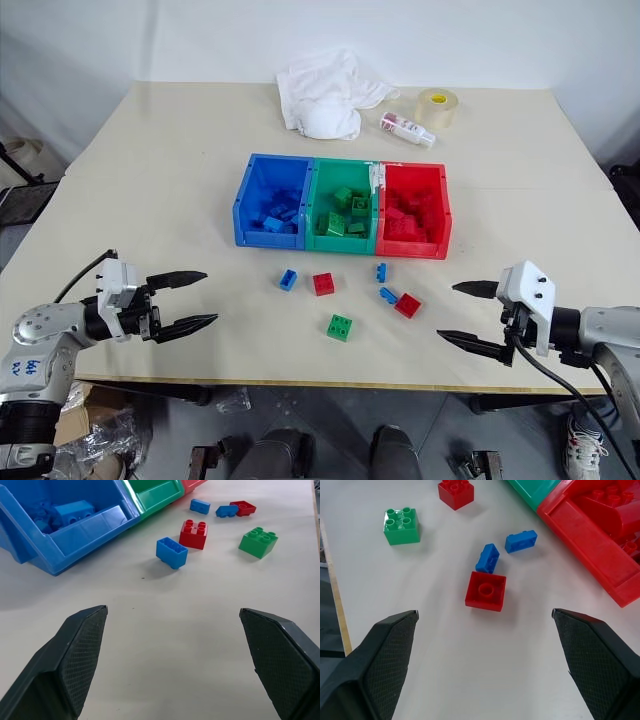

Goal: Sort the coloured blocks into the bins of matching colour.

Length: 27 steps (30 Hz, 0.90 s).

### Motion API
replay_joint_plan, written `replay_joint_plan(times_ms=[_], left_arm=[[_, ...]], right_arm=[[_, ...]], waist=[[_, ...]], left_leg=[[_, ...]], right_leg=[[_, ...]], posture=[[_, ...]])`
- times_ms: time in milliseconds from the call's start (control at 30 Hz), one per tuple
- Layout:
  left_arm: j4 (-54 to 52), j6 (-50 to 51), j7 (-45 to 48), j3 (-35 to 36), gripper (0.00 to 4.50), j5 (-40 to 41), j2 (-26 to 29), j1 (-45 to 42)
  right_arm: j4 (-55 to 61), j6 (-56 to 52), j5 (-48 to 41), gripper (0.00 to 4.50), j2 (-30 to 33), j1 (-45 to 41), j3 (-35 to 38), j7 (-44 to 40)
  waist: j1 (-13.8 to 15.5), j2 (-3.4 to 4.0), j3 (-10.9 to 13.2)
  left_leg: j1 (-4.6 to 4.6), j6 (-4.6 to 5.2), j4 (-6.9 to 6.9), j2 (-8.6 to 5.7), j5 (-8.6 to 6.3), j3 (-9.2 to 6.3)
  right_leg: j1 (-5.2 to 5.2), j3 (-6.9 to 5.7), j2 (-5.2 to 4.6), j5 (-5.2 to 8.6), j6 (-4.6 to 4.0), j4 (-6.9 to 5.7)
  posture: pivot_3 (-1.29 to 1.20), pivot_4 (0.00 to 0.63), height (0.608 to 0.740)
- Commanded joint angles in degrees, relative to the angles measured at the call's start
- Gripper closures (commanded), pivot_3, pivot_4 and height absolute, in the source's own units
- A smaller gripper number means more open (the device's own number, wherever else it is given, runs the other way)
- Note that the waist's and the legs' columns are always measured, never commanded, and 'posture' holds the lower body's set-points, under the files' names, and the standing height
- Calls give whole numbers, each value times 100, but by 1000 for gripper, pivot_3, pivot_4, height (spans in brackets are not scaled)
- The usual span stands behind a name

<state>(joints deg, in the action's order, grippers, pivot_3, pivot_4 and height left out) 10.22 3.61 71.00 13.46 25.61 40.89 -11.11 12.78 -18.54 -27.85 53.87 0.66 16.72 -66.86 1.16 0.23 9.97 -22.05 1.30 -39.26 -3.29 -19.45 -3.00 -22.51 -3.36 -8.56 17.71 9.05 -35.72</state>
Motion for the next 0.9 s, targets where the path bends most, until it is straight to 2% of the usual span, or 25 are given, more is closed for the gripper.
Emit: replay_joint_plan(times_ms=[33, 100, 200, 300, 600, 700, 800, 900], left_arm=[[25, 26, 84, 75, 19, 125, 105, -124], [65, -3, -135, 74, 19, -8, 59, -209], [50, 285, -107, 6, 19, 106, 55, -324], [105, 329, 9, -66, 19, 91, 71, -379], [551, -40, 214, -70, 19, 16, 46, -587], [664, -97, 187, -130, 19, -17, -20, -681], [702, -153, 115, -209, 19, -57, -130, -761], [536, -131, 7, -251, 19, -40, -240, -722]], right_arm=[[71, 129, -64, 0, -7, -166, 134, 31], [56, 111, -54, 0, -25, -264, 70, 61], [2, -134, 123, 0, 98, -399, -183, 134], [-57, -184, 155, 0, 180, -369, -128, 72], [-311, -109, 224, 0, 709, 980, 1393, -464], [-246, -152, 248, 0, 787, 1233, 1692, -554], [-113, -334, 248, 0, 856, 1083, 1484, -441], [-133, -1185, -14, 0, 969, 402, 687, -347]], waist=[[0, 0, 0], [2, 0, 0], [-1, 0, 0], [9, 0, 0], [19, -2, 1], [12, -2, 1], [-2, -1, 1], [-26, -2, 1]], left_leg=[[0, 0, 0, 0, 0, 0], [0, 0, 0, 0, 0, 0], [0, 0, 0, 0, 0, 0], [0, 0, 0, 0, 0, -2], [-1, 0, 0, 0, 0, -2], [0, 0, 0, 2, 0, 2], [1, 0, 0, 3, 0, 5], [4, 0, 0, 7, 0, 8]], right_leg=[[0, 0, 0, 0, 0, 0], [0, -1, 0, 0, 0, 0], [0, -1, 0, 0, 0, 0], [-1, -2, 0, 0, 0, -1], [4, -9, 1, 0, 0, 6], [5, -9, 2, 0, 0, 6], [5, -7, 2, 0, 0, 6], [4, -6, 2, 0, 0, 4]], posture=[[0, 150, 740], [0, 150, 740], [0, 150, 740], [0, 150, 740], [0, 150, 740], [0, 150, 740], [0, 150, 740], [0, 150, 740]])
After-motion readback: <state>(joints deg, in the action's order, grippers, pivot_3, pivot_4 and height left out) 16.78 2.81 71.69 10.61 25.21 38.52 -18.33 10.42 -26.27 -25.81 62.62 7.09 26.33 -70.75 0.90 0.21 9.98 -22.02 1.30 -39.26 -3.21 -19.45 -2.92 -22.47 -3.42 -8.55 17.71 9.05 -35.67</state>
